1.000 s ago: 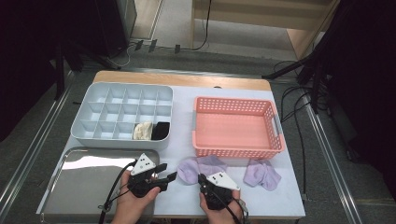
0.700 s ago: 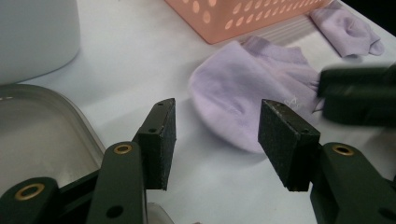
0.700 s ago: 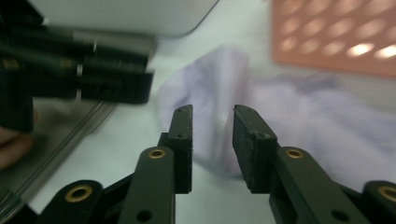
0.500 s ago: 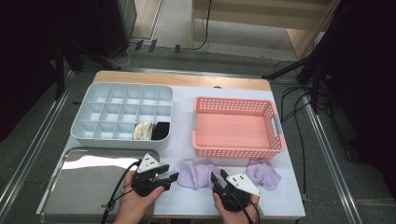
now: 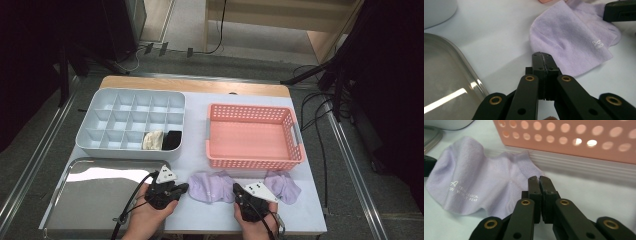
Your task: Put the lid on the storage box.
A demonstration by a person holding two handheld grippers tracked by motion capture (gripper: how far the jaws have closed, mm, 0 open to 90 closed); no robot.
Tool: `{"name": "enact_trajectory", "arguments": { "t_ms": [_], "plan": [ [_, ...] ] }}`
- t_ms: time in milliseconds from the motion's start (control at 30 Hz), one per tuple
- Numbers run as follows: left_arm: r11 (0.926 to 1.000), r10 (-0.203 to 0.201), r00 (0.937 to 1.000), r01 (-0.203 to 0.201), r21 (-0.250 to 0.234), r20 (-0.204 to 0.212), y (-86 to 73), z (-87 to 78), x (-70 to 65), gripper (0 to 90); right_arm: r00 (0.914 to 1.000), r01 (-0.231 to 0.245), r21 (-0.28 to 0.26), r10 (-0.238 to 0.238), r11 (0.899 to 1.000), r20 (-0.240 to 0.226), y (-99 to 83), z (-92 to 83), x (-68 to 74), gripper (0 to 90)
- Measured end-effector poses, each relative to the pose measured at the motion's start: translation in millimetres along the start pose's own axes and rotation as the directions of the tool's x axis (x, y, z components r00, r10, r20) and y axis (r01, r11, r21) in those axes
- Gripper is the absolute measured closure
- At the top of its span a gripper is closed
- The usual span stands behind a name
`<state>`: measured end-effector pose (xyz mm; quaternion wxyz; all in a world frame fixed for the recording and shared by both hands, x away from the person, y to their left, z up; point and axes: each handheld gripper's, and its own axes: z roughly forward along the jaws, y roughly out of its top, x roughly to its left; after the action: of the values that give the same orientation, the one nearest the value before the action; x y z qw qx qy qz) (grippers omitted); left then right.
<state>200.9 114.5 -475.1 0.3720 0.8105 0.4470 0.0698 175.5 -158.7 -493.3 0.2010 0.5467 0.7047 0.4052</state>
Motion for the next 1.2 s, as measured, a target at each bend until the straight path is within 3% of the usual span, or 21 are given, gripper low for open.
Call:
{"name": "enact_trajectory", "arguments": {
  "t_ms": [167,200,233,267,333,400,467,567,600,667,700,800,1100,1200],
  "plan": [
    [0.9995,-0.022,0.9996,0.022,-0.022,0.019,0.1,-3.6,3.7,90.0,0.9992,-0.038,0.000,0.038,0.999,0.010,-1.2,-4.7,-11.8,89.5],
    [0.9982,-0.039,0.9988,0.040,-0.046,0.030,0.2,-4.6,4.3,86.3,0.9992,-0.039,-0.006,0.039,0.999,-0.003,-1.9,-4.6,-12.5,89.0],
    [0.9965,-0.046,0.9984,0.048,-0.068,0.032,0.5,-5.9,5.0,76.9,0.9993,-0.036,-0.010,0.036,0.999,-0.007,-2.0,-4.9,-12.6,87.8],
    [0.9943,-0.054,0.9978,0.057,-0.090,0.037,1.0,-6.9,5.2,71.2,0.9993,-0.035,-0.019,0.035,0.999,-0.010,-1.7,-5.3,-12.5,85.1],
    [0.9907,-0.049,0.9975,0.055,-0.124,0.050,2.0,-7.2,4.3,63.5,0.9992,-0.037,-0.060,0.036,0.997,-0.015,-0.7,-6.1,-12.7,71.4],
    [0.9914,-0.044,0.9980,0.049,-0.121,0.046,3.2,-4.3,1.8,58.7,0.9987,-0.046,-0.095,0.043,0.994,-0.025,0.5,-5.0,-13.5,61.2],
    [0.9927,-0.052,0.9974,0.057,-0.106,0.049,4.1,0.4,-0.1,55.8,0.9982,-0.052,-0.052,0.050,0.997,-0.035,2.5,-0.8,-14.4,58.8],
    [0.9974,-0.048,0.9982,0.050,-0.052,0.035,4.2,7.1,-1.8,61.7,0.9996,-0.022,-0.001,0.022,1.000,-0.020,0.6,4.2,-11.0,66.3],
    [0.9989,-0.038,0.9984,0.039,-0.024,0.042,4.5,8.4,-2.7,70.3,0.9999,-0.014,-0.002,0.014,1.000,-0.005,0.3,3.8,-9.3,71.9],
    [1.0000,0.002,0.9993,-0.002,0.001,0.038,5.3,8.2,-5.6,85.3,0.9997,-0.017,0.002,0.017,1.000,-0.021,-0.1,4.0,-8.4,81.9],
    [0.9999,0.010,0.9993,-0.010,0.004,0.037,5.2,8.0,-6.9,88.5,0.9994,-0.019,0.005,0.019,1.000,-0.028,0.0,3.6,-8.7,85.2],
    [0.9997,0.018,0.9986,-0.018,0.014,0.050,4.5,5.8,-6.1,89.8,0.9987,-0.028,0.019,0.029,0.999,-0.041,2.3,1.9,-10.2,86.9],
    [0.9996,-0.026,0.9984,0.026,0.013,0.050,2.9,-3.4,7.9,90.0,0.9985,-0.029,0.008,0.028,1.000,0.046,2.5,-4.3,-25.4,87.7],
    [0.9999,-0.006,0.9993,0.005,0.013,0.038,1.8,-1.4,4.1,86.1,0.9989,-0.048,0.022,0.048,0.999,0.002,1.8,-3.5,-27.5,86.4]
  ]
}}
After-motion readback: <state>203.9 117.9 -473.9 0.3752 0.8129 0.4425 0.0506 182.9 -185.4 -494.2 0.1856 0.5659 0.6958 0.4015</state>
